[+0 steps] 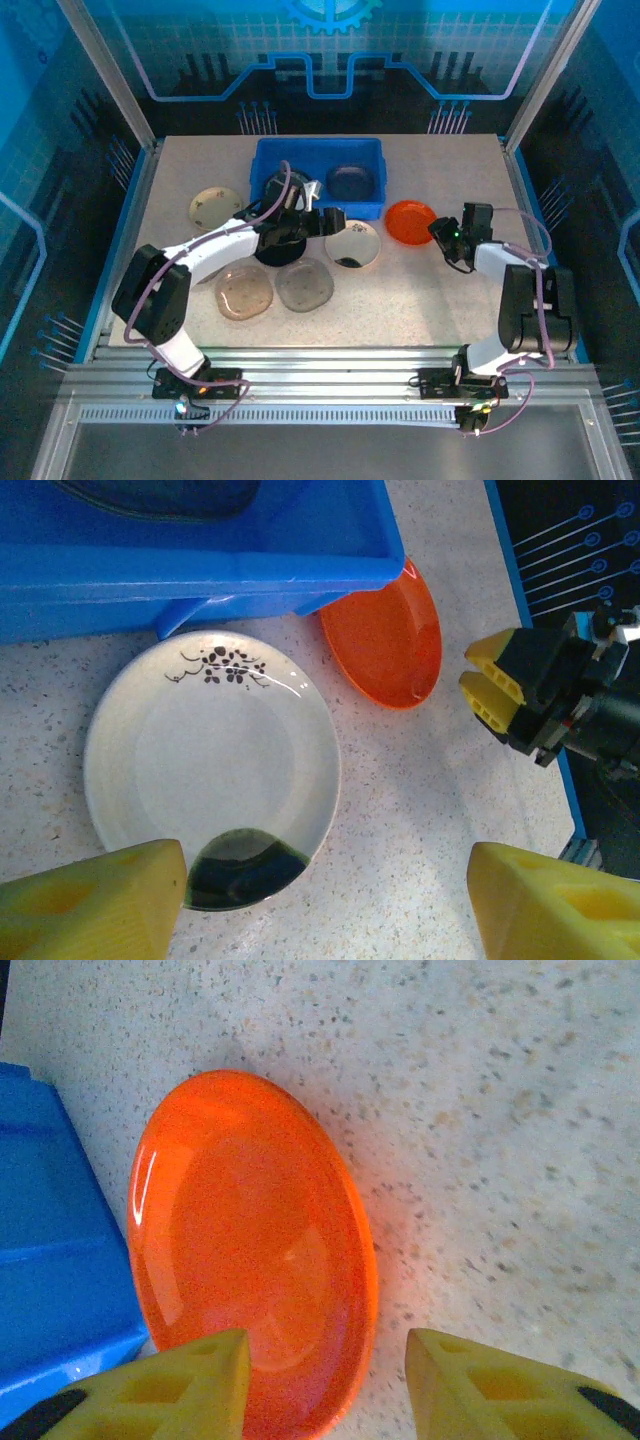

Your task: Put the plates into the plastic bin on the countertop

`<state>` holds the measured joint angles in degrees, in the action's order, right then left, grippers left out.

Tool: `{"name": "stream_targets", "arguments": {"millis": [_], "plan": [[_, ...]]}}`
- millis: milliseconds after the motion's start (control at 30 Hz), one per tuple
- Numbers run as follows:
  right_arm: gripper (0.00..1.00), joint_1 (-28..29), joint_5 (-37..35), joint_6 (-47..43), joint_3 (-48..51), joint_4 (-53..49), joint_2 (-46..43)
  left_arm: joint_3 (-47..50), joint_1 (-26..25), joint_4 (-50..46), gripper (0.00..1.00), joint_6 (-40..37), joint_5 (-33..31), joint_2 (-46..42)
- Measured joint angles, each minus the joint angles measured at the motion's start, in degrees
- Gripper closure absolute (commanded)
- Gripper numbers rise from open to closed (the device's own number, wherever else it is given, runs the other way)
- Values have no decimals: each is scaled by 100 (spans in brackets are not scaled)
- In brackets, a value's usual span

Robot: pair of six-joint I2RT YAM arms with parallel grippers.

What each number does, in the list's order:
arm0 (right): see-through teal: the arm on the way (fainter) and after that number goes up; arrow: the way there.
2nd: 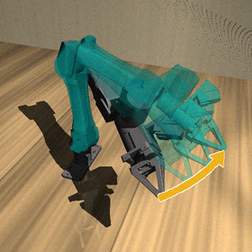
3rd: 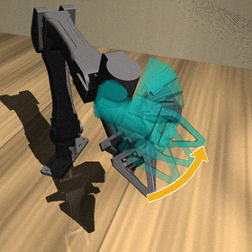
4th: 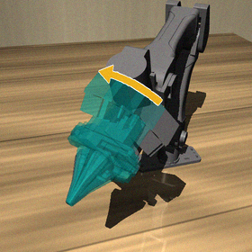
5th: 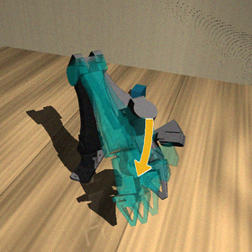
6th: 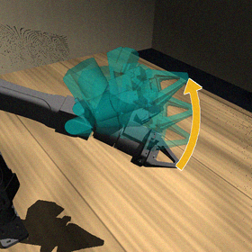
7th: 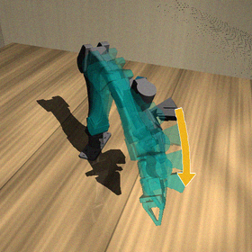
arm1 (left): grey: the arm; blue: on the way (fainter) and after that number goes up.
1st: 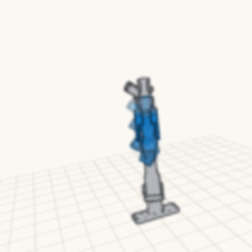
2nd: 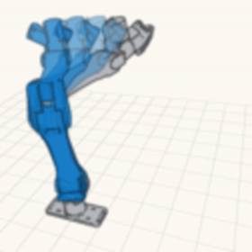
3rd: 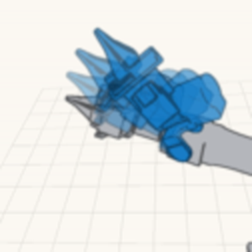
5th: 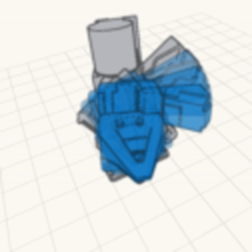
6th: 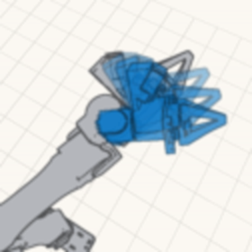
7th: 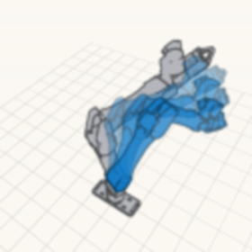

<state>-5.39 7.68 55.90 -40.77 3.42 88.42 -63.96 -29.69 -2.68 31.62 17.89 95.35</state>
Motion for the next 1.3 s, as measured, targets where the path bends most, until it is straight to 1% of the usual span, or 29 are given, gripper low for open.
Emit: {"name": "stream_targets", "arguments": {"millis": [267,433,733,800,867,967,1067,1133,1200,1300], "plan": [[58,76,20,-2,-555,-33,981,-83,0,-2,25,-4,-2,33],[64,101,-2,2,-741,-205,1128,-92,4,-2,25,-4,-2,33],[81,101,-118,109,-809,-341,1207,-92,48,-4,25,-4,-2,33],[89,101,-103,125,-807,-280,1211,-92,68,-4,25,-4,0,33],[100,177,-37,129,-809,74,1305,-92,90,-4,25,-7,-2,33],[100,271,22,201,-774,275,1316,-92,118,-9,25,-7,-2,33],[100,251,20,216,-636,341,1189,-92,138,-15,25,-7,-4,17],[100,208,-13,214,-492,245,918,-92,153,-46,25,-7,-9,-15],[100,146,-116,188,-350,50,507,-87,170,-61,25,-7,-26,-70],[100,72,-339,28,-264,-372,-343,-81,205,-81,25,-9,-52,-179]]}}
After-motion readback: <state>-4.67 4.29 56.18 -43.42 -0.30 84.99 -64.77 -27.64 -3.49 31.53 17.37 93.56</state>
